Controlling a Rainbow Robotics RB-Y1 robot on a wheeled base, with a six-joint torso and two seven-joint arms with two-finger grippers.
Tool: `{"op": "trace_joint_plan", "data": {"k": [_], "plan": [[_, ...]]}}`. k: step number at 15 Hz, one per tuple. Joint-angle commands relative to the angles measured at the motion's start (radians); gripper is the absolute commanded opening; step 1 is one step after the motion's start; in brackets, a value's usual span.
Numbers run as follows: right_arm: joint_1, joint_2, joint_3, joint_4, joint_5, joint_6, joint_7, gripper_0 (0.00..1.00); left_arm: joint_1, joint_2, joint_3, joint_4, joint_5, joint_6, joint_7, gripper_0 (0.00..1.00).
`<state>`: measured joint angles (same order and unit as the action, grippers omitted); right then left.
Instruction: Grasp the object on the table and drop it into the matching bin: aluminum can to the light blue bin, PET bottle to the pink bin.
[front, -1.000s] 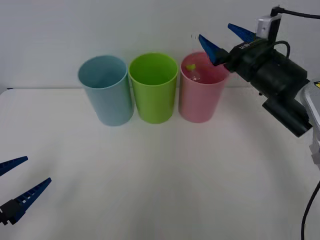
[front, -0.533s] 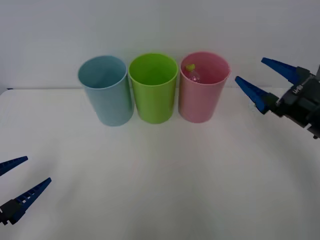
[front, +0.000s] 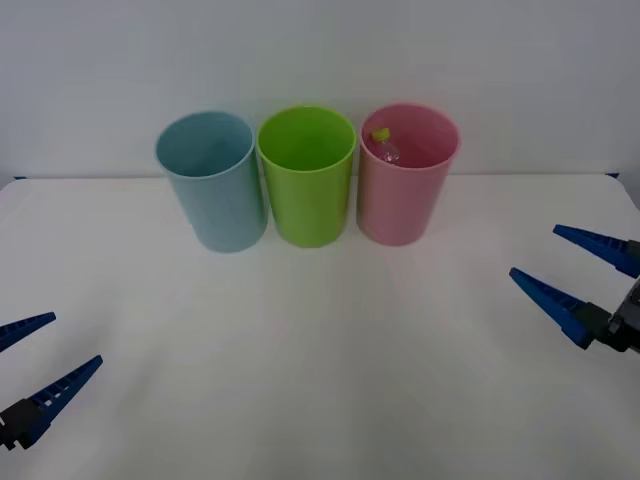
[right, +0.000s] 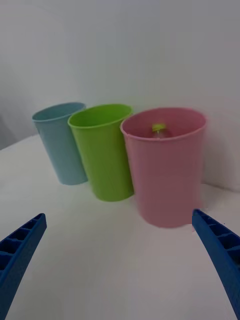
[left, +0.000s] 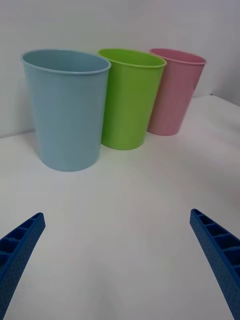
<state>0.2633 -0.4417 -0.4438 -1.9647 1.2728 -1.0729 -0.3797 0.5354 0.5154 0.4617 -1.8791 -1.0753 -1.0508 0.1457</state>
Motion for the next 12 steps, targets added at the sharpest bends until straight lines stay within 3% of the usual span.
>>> {"op": "trace_joint_plan", "data": {"k": [1,9,12], "plan": [[0.050,0.000,0.007,-0.026,0.020,-0.002,0.022,1.00,0.000,0.000,0.000,0.000,0.000,0.000,0.000,1.00],[0.062,-0.008,-0.044,-0.036,0.039,-0.251,0.054,1.00,0.000,0.000,0.000,0.000,0.000,0.000,0.000,1.00],[0.063,-0.014,-0.047,-0.036,0.059,-0.265,0.047,1.00,0.000,0.000,0.000,0.000,0.000,0.000,0.000,1.00]]}}
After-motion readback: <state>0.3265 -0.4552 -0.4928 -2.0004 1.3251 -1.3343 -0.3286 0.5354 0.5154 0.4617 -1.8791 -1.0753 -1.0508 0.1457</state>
